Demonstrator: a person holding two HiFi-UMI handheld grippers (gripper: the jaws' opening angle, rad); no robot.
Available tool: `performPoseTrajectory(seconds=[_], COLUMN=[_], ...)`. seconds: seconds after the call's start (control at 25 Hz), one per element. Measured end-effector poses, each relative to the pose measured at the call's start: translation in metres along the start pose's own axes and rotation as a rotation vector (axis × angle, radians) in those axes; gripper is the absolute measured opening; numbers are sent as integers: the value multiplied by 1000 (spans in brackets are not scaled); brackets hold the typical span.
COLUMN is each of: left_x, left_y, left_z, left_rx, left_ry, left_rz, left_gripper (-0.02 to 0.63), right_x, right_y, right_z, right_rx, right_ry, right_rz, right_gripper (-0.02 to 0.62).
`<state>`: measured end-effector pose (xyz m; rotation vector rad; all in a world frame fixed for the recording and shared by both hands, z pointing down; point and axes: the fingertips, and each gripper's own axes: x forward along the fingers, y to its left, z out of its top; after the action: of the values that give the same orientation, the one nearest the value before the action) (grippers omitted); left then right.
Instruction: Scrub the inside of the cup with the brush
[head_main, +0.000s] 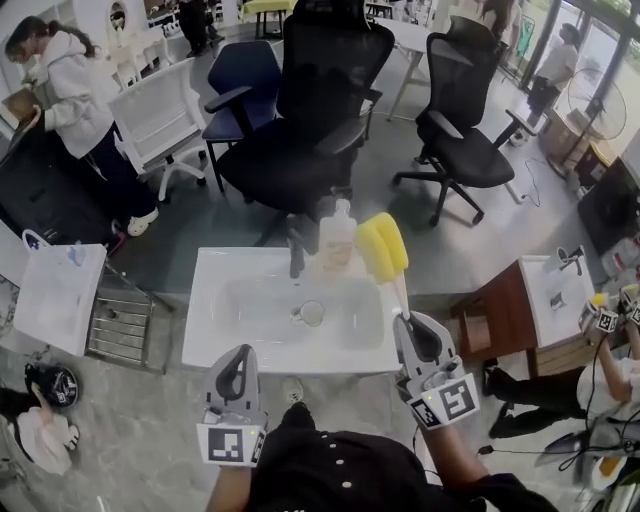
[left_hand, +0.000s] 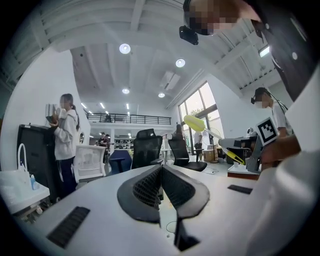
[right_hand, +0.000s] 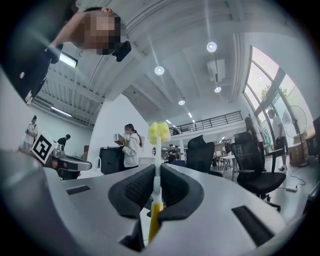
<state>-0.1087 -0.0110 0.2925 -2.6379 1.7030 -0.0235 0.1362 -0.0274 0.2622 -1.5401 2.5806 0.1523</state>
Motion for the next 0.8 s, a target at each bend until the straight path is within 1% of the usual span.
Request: performPoseTrajectory(seconds=[0.08,0.12,0.24,0.36,0.48,0.6,0.68,0.8], left_x=[15,22,47,69,85,100,111,127], left_y=[15,22,38,52,67,80,85,87], left_z=[-1,-1,4,4,1,-6,-4,-11], left_rx=[31,33,-9,22,4,16,-10,-8], left_ry=[3,0,-7,-1,-3,12,18,38], left_rz=[-19,-26,-35,-59,-79,-116,-135,-180], left_gripper=[29,29,29,29,29,29,29,29], right_x=[21,30,55,77,95,110,121,134], right_y=[0,-1,-9,-17,-15,-13,-12,-14], right_z=[-2,-4,-7,-9,-16,-19,-20,-22], right_rx=[-2,-3,-3,-4,-8,-23,-41,-70], right_ry=[-3,-2,3,8,19,26,34,52], right_rz=[-5,-8,-23,-34,-40,-43,-35,-16], right_gripper=[41,41,41,41,41,41,41,41])
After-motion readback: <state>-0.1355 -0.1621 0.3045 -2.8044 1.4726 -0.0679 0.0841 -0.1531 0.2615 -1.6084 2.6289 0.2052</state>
